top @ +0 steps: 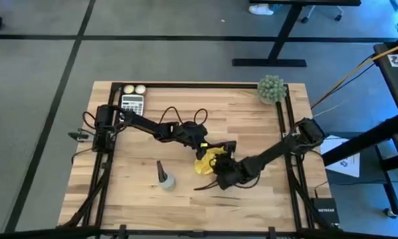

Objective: Apply microfiber cloth
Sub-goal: Wipe the front of the black cellphone with the yellow microfiber cloth

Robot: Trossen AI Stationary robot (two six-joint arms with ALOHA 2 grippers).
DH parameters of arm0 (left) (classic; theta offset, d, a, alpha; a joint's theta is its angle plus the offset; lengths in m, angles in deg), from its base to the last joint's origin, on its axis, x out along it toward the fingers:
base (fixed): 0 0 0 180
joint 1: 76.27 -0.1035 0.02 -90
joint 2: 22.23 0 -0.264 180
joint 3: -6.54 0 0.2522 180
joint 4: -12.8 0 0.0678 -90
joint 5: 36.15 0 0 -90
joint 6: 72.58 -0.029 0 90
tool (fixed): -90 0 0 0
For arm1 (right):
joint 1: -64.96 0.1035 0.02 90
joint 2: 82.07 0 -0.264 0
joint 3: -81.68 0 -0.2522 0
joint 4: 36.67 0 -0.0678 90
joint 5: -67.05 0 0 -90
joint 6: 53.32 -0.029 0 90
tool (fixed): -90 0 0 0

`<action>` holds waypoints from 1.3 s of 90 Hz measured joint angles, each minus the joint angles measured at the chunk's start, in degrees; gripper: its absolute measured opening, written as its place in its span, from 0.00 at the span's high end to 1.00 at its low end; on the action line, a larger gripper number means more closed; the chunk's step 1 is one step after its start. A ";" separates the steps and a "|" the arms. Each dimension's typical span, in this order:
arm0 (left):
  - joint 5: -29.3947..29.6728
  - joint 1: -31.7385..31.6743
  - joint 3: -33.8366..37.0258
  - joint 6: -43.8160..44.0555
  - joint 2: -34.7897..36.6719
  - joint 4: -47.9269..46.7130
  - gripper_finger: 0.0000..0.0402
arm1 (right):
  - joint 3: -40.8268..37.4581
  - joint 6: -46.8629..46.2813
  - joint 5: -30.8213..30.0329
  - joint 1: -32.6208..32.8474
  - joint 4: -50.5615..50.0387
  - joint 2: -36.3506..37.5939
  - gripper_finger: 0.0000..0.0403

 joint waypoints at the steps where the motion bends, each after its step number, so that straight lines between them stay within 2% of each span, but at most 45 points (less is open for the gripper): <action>1: -0.05 0.00 0.00 -0.01 0.00 0.00 0.95 | 0.03 -0.46 0.13 0.07 -0.91 0.03 1.00; 21: -0.86 0.06 0.00 0.01 0.00 0.08 0.95 | -0.35 -18.82 4.36 4.57 -26.90 0.55 1.00; 36: -2.26 0.25 0.00 -0.19 0.00 0.42 0.95 | -2.02 -30.33 7.45 9.31 -37.13 0.83 1.00; 44: -2.26 0.28 0.00 -0.14 0.00 0.29 0.95 | -0.15 -32.18 5.41 10.75 -36.34 1.62 1.00; 52: -2.17 0.22 0.00 -0.11 0.00 0.34 0.95 | 3.89 -30.02 -2.22 11.28 -33.03 1.95 1.00; 59: -1.68 0.20 0.00 0.00 0.00 0.31 0.95 | 7.16 -24.08 -8.70 10.92 -29.11 1.86 1.00; 65: -1.64 0.20 0.00 0.03 0.00 0.30 0.95 | 8.37 -17.02 -11.89 9.79 -21.52 1.92 1.00; 78: -1.55 0.20 0.00 0.03 0.00 0.90 0.95 | 5.74 -1.91 -7.78 5.46 -3.40 1.70 1.00; 85: -1.56 0.26 0.00 0.02 0.00 1.39 0.95 | 3.70 2.47 -3.95 2.59 3.27 0.68 1.00; 94: -0.95 0.33 0.00 -0.04 -0.02 1.27 0.95 | 3.02 0.38 -2.28 0.04 1.36 -0.22 1.00; 117: -0.71 0.37 0.02 -0.39 -0.04 1.31 0.95 | 2.79 -13.29 0.02 1.77 -22.01 -0.17 1.00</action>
